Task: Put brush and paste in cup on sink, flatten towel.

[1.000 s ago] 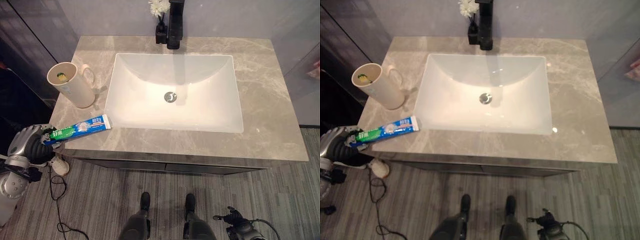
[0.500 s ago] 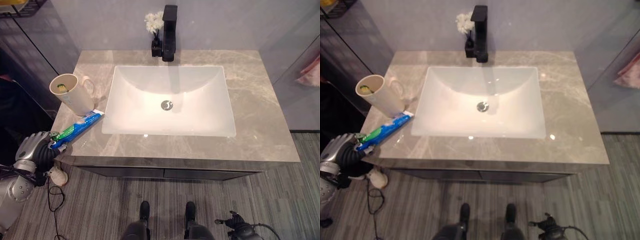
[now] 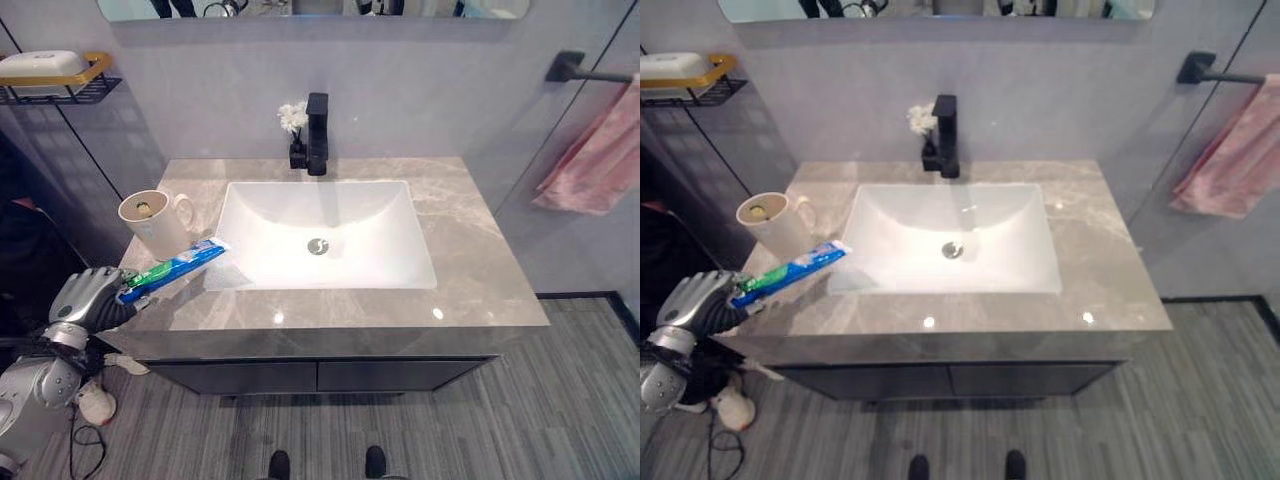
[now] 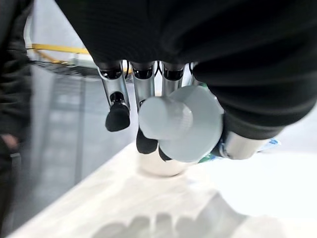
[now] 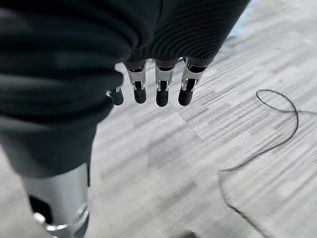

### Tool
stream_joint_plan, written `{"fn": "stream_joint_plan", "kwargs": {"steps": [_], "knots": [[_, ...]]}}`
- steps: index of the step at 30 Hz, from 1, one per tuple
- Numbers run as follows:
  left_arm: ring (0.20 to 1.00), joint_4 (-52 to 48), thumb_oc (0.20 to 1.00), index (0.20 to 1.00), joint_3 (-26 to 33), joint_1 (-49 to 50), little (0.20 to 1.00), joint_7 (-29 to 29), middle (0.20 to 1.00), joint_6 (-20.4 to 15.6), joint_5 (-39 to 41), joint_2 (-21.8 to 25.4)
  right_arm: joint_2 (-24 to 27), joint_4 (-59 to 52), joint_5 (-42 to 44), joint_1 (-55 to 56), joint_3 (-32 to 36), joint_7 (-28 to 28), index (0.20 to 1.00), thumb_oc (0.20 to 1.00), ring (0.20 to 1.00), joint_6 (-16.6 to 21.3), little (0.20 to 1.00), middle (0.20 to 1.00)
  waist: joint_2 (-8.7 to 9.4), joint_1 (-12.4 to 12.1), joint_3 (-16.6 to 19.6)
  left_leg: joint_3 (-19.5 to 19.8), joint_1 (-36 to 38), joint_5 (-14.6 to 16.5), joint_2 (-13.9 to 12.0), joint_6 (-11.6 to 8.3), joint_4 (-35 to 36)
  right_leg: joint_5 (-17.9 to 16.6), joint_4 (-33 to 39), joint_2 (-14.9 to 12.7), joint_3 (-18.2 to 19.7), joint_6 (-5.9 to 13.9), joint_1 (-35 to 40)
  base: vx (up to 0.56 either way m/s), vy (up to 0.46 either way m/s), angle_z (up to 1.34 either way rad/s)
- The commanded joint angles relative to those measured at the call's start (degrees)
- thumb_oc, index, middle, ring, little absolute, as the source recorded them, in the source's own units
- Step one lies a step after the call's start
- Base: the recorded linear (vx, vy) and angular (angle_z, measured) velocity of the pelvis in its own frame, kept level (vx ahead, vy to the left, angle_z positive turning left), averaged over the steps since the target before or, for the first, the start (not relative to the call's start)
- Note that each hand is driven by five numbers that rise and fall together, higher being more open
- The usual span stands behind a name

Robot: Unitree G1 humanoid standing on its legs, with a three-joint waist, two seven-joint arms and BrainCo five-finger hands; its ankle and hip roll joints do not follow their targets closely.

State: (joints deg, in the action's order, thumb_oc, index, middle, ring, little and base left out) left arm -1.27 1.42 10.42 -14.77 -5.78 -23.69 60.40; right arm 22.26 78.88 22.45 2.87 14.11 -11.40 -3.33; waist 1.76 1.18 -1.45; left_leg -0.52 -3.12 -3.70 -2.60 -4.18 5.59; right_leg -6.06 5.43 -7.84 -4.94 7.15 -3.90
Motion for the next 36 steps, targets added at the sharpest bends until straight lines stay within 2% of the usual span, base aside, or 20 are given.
{"fn": "stream_joint_plan", "kwargs": {"steps": [1,2,4,5,7,8,9,12,17,18,19,20,22,23,25,26,27,31,33,36], "knots": [[0.2,-2.7,0.2,0.2,3.8,-7.9,0.2,-5.5,0.2,-2.1,-2.4,0.3,5.0,-8.1,4.1,-2.3,2.3,-8.7,1.0,1.0,1.0,5.2,1.0,1.0,0.13,1.6,-1.0,-1.0,0.1,2.2,-0.6,-1.47,-0.6,0.4,-0.4,-3.4,-1.5,5.6,1.7,-0.01,-0.034,-0.03],[0.2,-3.1,0.2,0.2,3.3,-8.4,0.2,-6.2,0.2,-2.4,-3.2,-0.1,6.3,-13.4,2.7,-2.1,3.2,-11.1,1.0,1.0,1.0,6.3,1.0,1.0,0.07,2.1,-0.8,-1.2,0.4,2.3,-0.8,-1.52,-0.6,0.3,-0.4,-3.4,-1.5,5.68,1.7,0.0,0.0,0.0],[0.2,-3.0,0.2,0.2,2.5,-9.8,0.2,-8.5,0.2,-1.7,-5.1,-2.8,8.3,-31.4,-3.0,-0.4,5.2,-16.6,1.0,1.0,1.0,8.6,1.0,1.0,-0.19,3.2,-0.7,-1.7,0.9,2.3,-0.9,-1.43,-0.6,0.0,-0.4,-3.5,-1.1,5.71,1.9,0.0,0.0,0.0],[0.2,-3.5,0.2,0.2,1.8,-11.5,0.2,-10.4,0.2,-1.6,-5.7,-6.8,8.3,-46.0,-6.1,-0.1,7.4,-20.2,1.0,1.0,1.0,11.3,1.0,1.0,-0.37,4.0,-0.4,-2.3,1.5,2.7,-1.1,-1.36,-0.6,0.0,-0.4,-3.6,-0.6,5.6,2.1,0.0,0.012,-0.12],[0.2,-3.5,0.2,0.2,1.7,-11.6,0.2,-10.4,0.2,-1.6,-5.7,-6.8,8.3,-46.2,-6.2,0.0,7.5,-20.3,1.0,1.0,1.0,11.2,1.0,1.0,-0.37,4.0,-0.4,-2.3,1.5,2.7,-1.1,-1.36,-0.6,0.0,-0.4,-3.6,-0.6,5.61,2.1,0.01,0.012,-0.26],[0.2,-4.2,0.2,0.2,1.9,-12.9,0.2,-11.8,0.2,-1.7,-5.8,-10.5,7.9,-55.4,-9.9,-0.8,8.1,-21.3,1.0,1.0,1.0,13.7,1.0,1.0,-0.36,4.4,0.1,-2.8,2.1,3.0,-1.2,-1.24,-0.6,0.3,-0.4,-3.5,-0.1,5.36,2.4,0.01,0.012,-0.25],[0.2,-5.7,0.2,0.2,2.2,-14.5,0.2,-12.6,0.2,-1.8,-4.9,-13.2,7.7,-64.6,-11.1,-2.6,6.4,-19.3,1.0,1.0,1.0,15.4,1.0,1.0,-0.16,4.4,0.5,-3.4,2.7,3.2,-1.4,-1.22,-0.6,0.5,-0.4,-3.3,0.3,5.15,2.7,0.01,0.01,-0.13],[0.2,-8.1,0.2,0.2,2.8,-17.3,0.2,-13.2,0.2,-1.7,-3.8,-14.2,9.2,-75.0,-12.5,-6.8,1.0,-14.6,1.0,1.0,1.0,16.1,1.0,1.0,0.36,3.5,1.3,-3.6,3.1,3.2,-1.7,-1.31,-0.6,0.8,-0.4,-3.1,0.6,4.8,3.0,-0.02,-0.013,-0.19],[0.2,-10.3,0.2,0.2,5.2,-19.0,0.2,-14.0,0.2,-0.6,-3.3,-14.3,10.6,-80.8,-12.1,-11.7,-5.3,-10.4,1.0,1.0,1.0,14.1,1.0,1.0,0.86,2.4,1.9,-3.6,3.5,3.1,-2.0,-1.42,-0.6,1.1,-0.4,-2.8,0.7,4.45,3.4,0.0,-0.005,-0.01],[0.2,-10.5,0.2,0.2,6.0,-19.8,0.2,-14.8,0.2,0.2,-2.4,-14.8,10.0,-81.2,-9.2,-13.7,-9.1,-8.3,1.0,1.0,1.0,12.8,1.0,1.0,1.18,1.4,2.2,-3.5,3.6,3.1,-2.0,-1.47,-0.6,1.2,-0.4,-2.7,0.5,4.28,3.8,0.0,0.0,0.0],[0.2,-10.5,0.2,0.2,6.2,-19.7,0.2,-14.8,0.2,0.3,-2.4,-14.8,10.1,-81.0,-9.1,-14.0,-9.3,-8.3,1.0,1.0,1.0,12.8,1.0,1.0,1.16,1.5,2.1,-3.6,3.6,3.1,-2.0,-1.48,-0.6,1.2,-0.4,-2.7,0.5,4.27,3.8,0.0,0.0,0.0],[0.2,-11.1,0.2,0.2,6.3,-20.9,0.2,-15.5,0.2,0.8,-1.9,-15.0,8.8,-79.8,-5.6,-16.6,-13.3,-7.4,1.0,1.0,1.0,11.6,1.0,1.0,1.41,0.7,2.3,-3.3,3.7,3.0,-2.1,-1.54,-0.6,1.3,-0.4,-2.7,0.3,4.05,4.1,-0.01,-0.011,0.07],[0.2,-11.3,0.2,0.2,6.5,-21.9,0.2,-15.8,0.2,1.2,-1.6,-14.8,8.0,-78.4,-2.0,-18.4,-16.2,-6.6,1.0,1.0,1.0,11.0,1.0,1.0,1.64,0.5,2.1,-3.3,3.8,2.9,-2.2,-1.61,-0.6,1.3,-0.4,-2.6,0.3,3.94,4.2,-0.02,-0.021,0.08],[0.2,-12.0,0.2,0.2,6.0,-23.3,0.2,-16.1,0.2,1.7,-0.9,-14.6,6.8,-77.2,4.0,-19.9,-19.5,-5.5,1.0,1.0,1.0,9.8,1.0,1.0,1.91,0.1,2.1,-3.2,3.7,2.7,-2.2,-1.71,-0.6,1.3,-0.4,-2.6,0.1,3.77,4.4,-0.03,-0.027,0.03],[0.2,-12.5,0.2,0.2,4.8,-26.1,0.2,-16.8,0.2,2.5,-0.6,-13.9,3.9,-74.9,13.3,-22.4,-23.9,-4.9,1.0,1.0,1.0,9.9,1.0,1.0,2.13,-0.4,2.0,-3.1,3.7,2.5,-2.2,-1.82,-0.6,1.3,-0.4,-2.6,-0.1,3.58,4.7,-0.03,-0.016,0.09],[0.2,-13.3,0.2,0.2,2.6,-29.1,0.2,-17.0,0.2,2.6,-0.5,-13.7,1.3,-74.6,21.4,-24.7,-28.1,-3.7,1.0,1.0,1.0,10.1,1.0,1.0,2.17,-0.8,2.0,-3.0,3.7,2.3,-2.2,-1.91,-0.6,1.3,-0.4,-2.6,-0.3,3.49,4.8,-0.03,-0.007,0.17],[0.2,-13.7,0.2,0.2,1.0,-31.0,0.2,-17.0,0.2,2.5,-0.7,-12.7,1.0,-75.1,25.4,-26.7,-31.2,-1.4,1.0,1.0,1.0,9.7,1.0,1.0,2.3,-1.2,1.9,-2.9,3.6,2.2,-2.2,-2.02,-0.6,1.3,-0.4,-2.7,-0.5,3.42,4.9,-0.03,-0.004,0.17],[0.2,-14.4,0.2,0.2,-2.0,-34.0,0.2,-17.2,0.2,2.1,-1.7,-11.2,1.1,-76.0,30.0,-30.7,-36.5,2.9,1.0,1.0,1.0,9.1,1.0,1.0,2.38,-1.7,1.7,-2.8,3.6,2.1,-2.2,-2.12,-0.6,1.2,-0.4,-2.8,-0.8,3.39,4.9,-0.01,0.0,0.03],[0.2,-14.5,0.2,0.2,-5.4,-37.1,0.2,-17.4,0.2,1.2,-2.5,-10.7,0.1,-75.6,33.3,-35.5,-40.6,6.1,1.0,1.0,1.0,9.7,1.0,1.0,2.44,-2.1,1.9,-2.7,3.5,2.0,-2.1,-2.12,-0.6,1.1,-0.4,-3.0,-0.9,3.41,4.8,-0.01,0.004,0.04],[0.2,-14.8,0.2,0.2,-6.7,-38.2,0.2,-17.6,0.2,0.6,-2.3,-11.1,-1.0,-75.3,34.4,-37.4,-41.1,6.6,1.0,1.0,1.0,10.6,1.0,1.0,2.49,-2.3,1.8,-2.8,3.4,2.0,-2.1,-2.11,-0.6,1.0,-0.4,-3.0,-0.9,3.39,4.8,0.0,0.002,0.01]]}}
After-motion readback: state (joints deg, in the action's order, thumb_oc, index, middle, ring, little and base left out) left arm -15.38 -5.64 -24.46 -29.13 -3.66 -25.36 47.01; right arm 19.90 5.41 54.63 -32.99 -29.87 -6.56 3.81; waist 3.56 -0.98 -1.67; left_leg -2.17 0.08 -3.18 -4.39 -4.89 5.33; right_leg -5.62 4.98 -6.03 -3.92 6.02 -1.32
